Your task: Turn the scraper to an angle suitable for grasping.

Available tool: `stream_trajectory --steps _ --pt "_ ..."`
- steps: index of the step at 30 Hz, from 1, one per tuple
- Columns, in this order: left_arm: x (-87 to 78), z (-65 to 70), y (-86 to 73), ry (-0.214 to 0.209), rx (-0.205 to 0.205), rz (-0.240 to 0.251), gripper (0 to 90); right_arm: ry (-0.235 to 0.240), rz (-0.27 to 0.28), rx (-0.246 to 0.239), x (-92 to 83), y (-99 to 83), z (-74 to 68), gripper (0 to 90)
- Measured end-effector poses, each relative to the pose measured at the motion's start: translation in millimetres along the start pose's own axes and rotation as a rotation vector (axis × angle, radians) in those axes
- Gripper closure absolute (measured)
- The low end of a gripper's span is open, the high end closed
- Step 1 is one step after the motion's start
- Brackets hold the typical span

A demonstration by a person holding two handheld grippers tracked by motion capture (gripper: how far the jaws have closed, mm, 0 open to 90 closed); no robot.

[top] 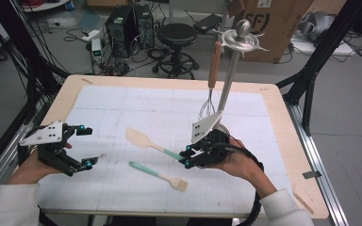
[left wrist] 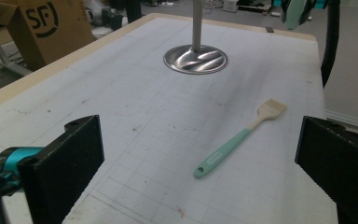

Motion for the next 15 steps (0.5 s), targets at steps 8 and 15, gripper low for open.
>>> stream_trajectory --steps 8,15 --pt "-3.6 0.0 0.0 -0.004 0.002 0.011 1.6 0.017 -0.029 -0.001 28.3 6.3 2.3 74.2" --pt "-8.0 1.1 0.3 -0.002 0.010 0.014 1.6 0.027 -0.042 -0.003 55.0 4.9 5.0 74.2"
Point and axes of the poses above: each handheld gripper's, and its own axes: x roughly forward along the jaws, y roughly out of its top, z roughly to its right, the point moved 7 cm from there along x, roughly forward along the jaws, and after that the axes turned 12 degrees about x, right-handed, at the moved point
